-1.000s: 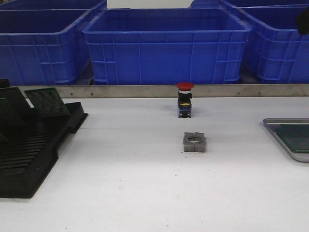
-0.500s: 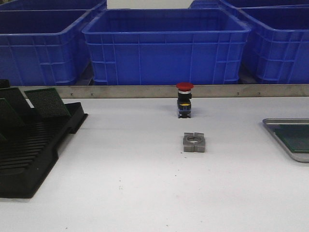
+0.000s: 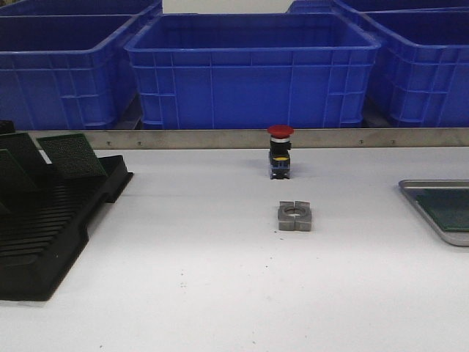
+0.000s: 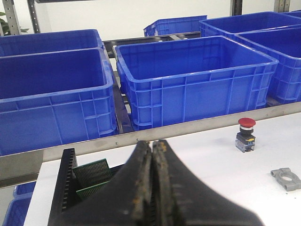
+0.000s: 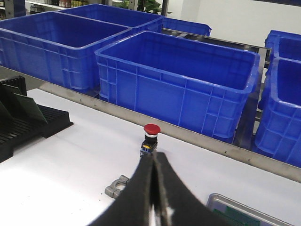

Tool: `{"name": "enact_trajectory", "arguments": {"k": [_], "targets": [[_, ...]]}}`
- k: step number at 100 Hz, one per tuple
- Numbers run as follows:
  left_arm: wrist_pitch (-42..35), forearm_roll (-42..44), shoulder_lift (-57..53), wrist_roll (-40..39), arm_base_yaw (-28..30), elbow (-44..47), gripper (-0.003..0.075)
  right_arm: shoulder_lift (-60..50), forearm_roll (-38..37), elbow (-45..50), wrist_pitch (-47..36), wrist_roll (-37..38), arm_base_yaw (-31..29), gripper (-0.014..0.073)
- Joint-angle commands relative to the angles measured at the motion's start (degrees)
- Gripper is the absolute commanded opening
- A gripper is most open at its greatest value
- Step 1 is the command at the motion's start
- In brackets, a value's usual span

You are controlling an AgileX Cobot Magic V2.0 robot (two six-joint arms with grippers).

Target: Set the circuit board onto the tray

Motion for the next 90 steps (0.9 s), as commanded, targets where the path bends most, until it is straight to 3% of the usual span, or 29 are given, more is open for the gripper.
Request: {"name": "enact_trajectory", "arguments": {"k": [1, 80, 90], "targets": [[-1.75, -2.26, 0.12, -0.58, 0.22, -1.15, -0.0017, 0.49, 0.87, -1.50, -2.37, -0.47, 0.03, -0.0059], [-2.30, -2.26, 0.12, -0.58, 0.22, -1.02, -0.0017, 0.49, 0.87, -1.50, -2.74, -0.47, 0.03, -0.0059], [-6.16, 2.81, 0.12, -1.01, 0.06, -0.67, -0.0017, 0.49, 0.87, -1.50, -2.74, -0.47, 0.03, -0.0059]]}}
